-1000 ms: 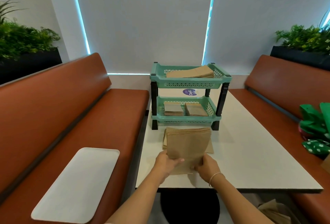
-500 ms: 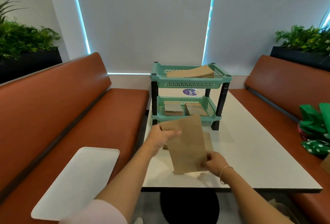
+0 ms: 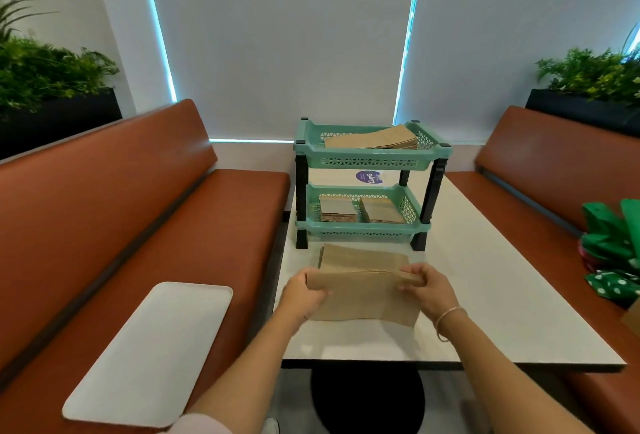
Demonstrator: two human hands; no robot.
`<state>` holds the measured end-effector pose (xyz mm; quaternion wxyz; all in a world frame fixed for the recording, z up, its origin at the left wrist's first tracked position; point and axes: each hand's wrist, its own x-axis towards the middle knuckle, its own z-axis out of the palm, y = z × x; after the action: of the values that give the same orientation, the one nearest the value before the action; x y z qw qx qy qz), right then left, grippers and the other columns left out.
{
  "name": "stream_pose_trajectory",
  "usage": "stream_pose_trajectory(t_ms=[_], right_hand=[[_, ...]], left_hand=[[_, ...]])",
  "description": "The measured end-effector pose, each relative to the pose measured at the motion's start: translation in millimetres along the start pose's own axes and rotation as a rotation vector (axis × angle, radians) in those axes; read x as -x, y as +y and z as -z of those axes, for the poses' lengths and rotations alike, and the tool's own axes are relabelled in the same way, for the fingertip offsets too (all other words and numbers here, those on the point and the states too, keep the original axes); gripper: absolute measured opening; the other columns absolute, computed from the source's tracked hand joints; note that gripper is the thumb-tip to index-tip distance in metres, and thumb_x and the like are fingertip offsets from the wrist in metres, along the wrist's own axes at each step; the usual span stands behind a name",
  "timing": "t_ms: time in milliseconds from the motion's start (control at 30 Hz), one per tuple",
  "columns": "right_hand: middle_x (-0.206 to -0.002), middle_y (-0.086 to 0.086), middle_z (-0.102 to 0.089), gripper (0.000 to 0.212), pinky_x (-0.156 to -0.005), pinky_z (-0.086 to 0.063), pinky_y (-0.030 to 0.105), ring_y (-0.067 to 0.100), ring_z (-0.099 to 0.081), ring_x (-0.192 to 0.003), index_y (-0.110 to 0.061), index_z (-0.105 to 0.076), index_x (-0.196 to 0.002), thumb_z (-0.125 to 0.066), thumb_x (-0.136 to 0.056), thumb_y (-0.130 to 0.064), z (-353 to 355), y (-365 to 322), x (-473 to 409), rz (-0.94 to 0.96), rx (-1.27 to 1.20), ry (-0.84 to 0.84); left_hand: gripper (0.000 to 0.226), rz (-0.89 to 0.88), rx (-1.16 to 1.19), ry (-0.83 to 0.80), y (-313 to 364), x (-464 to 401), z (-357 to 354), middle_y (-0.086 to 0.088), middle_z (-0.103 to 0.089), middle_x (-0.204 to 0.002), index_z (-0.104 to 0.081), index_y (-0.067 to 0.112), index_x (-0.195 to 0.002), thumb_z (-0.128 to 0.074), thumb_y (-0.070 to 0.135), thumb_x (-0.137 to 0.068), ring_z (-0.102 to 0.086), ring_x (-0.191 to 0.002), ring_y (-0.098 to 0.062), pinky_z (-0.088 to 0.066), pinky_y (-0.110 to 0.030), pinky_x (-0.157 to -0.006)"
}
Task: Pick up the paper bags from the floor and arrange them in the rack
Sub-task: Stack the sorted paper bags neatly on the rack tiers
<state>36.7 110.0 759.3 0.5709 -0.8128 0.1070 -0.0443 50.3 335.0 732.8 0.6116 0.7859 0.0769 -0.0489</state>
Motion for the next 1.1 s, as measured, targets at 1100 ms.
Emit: stream_pose_trajectory(t_ms=[1100], right_hand=[[-0.107,0.007,-0.063,0.032,-0.095,-0.040,0.036,0.028,-0.057,-0.105,-0.023,-0.058,-0.109,-0.039,-0.090,-0.006,-17.7,-35.4,1.4,0.317,1.274,-0.225]], left_hand=[[0.025,-0.078,-0.147,0.046,-5.1,-0.9,-1.7,-0.007,-0.069,-0.106,-0.068,0.010,-0.108,-0.068,0.005,-0.084,-0.061,-0.105,-0.022,-0.046,-0.029,-0.096]])
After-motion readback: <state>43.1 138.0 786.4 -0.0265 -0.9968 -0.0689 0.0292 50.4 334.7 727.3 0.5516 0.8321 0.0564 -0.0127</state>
